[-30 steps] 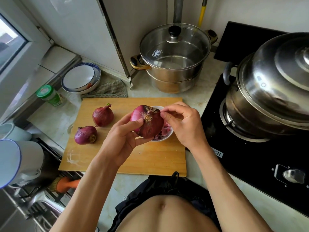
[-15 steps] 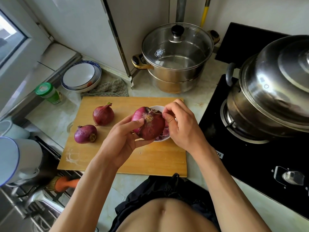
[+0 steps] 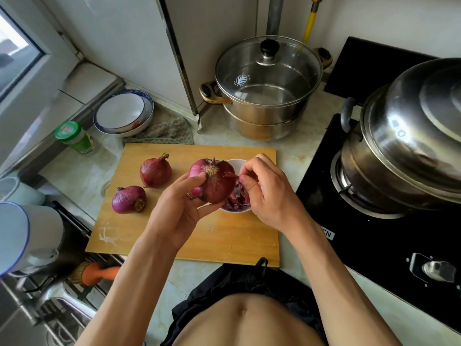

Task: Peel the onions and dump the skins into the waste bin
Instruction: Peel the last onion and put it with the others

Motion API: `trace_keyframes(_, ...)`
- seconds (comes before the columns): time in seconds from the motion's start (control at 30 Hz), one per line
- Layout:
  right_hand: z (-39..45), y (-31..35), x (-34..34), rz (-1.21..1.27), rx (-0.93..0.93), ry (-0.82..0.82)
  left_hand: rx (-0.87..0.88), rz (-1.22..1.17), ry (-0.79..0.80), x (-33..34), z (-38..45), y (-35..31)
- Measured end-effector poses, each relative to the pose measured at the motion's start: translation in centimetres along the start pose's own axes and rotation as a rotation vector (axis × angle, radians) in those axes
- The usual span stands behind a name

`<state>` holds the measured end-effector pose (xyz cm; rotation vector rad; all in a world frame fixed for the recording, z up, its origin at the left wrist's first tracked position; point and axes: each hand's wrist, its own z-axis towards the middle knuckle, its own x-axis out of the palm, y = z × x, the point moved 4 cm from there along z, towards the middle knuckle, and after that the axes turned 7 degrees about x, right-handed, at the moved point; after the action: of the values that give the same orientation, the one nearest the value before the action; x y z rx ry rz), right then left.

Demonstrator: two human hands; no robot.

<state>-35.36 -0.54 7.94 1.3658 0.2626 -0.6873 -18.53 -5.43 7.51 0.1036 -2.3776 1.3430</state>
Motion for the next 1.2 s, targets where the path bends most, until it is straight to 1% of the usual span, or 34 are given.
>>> trace_keyframes(0.33,0.0,0.0,-0.5,0.029,0.025,0.027,0.049,-0.134,-0.061,-0.1,0.4,0.0)
trace_keyframes(0.5,-0.2,-0.4,-0.5,0.011,0.032,0.019,0.035,-0.21,-0.103,-0.6,0.2,-0.3)
trace_keyframes(0.57,-0.1,-1.0,-0.5,-0.025,0.082,0.029,0.032,-0.217,-0.106,-0.6,0.1,-0.3)
trace_keyframes(0.67,0.0,-2.2,0.1,-0.13,0.247,0.113,0.031,-0.2,-0.108,-0.4,-0.2,0.0)
trace_keyframes(0.77,0.2,-3.0,0.8,-0.222,0.344,0.16,0.016,-0.175,-0.117,-0.1,-0.2,0.5)
trace_keyframes(0.87,0.3,-3.1,0.9,-0.202,0.379,0.109,-0.015,-0.156,-0.112,-0.1,-0.2,1.0)
trace_keyframes(0.97,0.5,-3.0,0.6,-0.172,0.366,0.037,-0.037,-0.161,-0.094,-0.1,-0.2,1.2)
trace_keyframes(1.1,0.6,-2.9,0.4,-0.152,0.354,-0.019,-0.034,-0.127,-0.052,0.0,0.0,0.9)
trace_keyframes(1.2,0.5,-2.2,0.1,-0.028,0.298,-0.061,-0.029,-0.14,-0.037,0.1,0.3,0.9)
